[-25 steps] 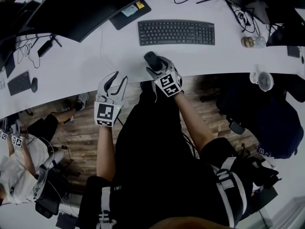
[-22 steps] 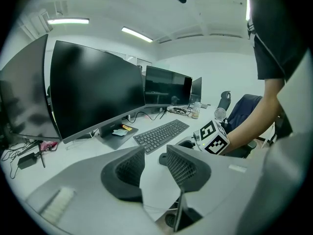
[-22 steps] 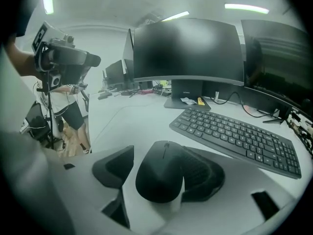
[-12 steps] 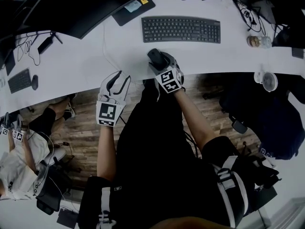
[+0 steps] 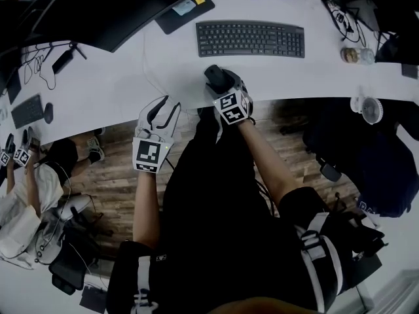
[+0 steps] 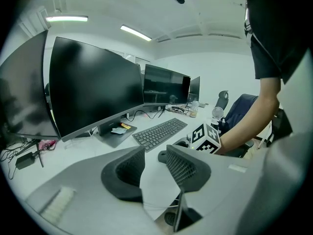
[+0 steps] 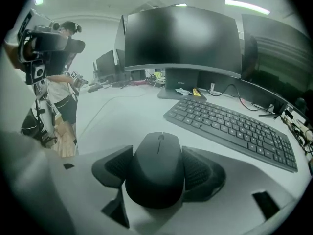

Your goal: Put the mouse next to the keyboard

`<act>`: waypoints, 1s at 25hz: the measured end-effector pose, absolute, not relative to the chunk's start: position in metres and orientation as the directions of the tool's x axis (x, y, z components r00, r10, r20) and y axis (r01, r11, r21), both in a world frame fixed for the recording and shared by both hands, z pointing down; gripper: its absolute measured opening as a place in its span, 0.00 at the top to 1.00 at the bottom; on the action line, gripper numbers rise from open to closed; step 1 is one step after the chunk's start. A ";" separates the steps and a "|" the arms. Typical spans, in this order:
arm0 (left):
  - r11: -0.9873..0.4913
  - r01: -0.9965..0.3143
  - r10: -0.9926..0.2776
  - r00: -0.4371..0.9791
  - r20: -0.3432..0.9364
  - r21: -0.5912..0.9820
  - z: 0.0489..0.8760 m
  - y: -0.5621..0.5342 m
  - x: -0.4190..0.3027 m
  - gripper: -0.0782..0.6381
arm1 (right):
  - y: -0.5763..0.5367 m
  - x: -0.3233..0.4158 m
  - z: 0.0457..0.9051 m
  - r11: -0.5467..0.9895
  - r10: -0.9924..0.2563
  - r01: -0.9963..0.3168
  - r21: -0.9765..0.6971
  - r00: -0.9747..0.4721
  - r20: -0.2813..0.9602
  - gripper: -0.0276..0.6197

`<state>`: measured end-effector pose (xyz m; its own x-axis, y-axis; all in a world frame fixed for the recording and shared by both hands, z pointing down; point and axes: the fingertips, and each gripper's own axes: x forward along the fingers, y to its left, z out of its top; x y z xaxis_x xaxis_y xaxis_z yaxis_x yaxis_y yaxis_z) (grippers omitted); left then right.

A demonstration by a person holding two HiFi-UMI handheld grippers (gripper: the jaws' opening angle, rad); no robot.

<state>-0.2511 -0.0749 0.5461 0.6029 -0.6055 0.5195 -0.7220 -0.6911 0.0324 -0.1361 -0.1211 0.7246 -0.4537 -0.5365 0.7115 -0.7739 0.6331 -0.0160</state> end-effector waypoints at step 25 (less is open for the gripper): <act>-0.687 -0.726 -0.617 0.604 0.506 0.030 0.541 -0.074 -0.236 0.71 | -0.123 -0.133 0.728 0.611 -0.517 -0.789 -0.055 -0.451 0.728 0.49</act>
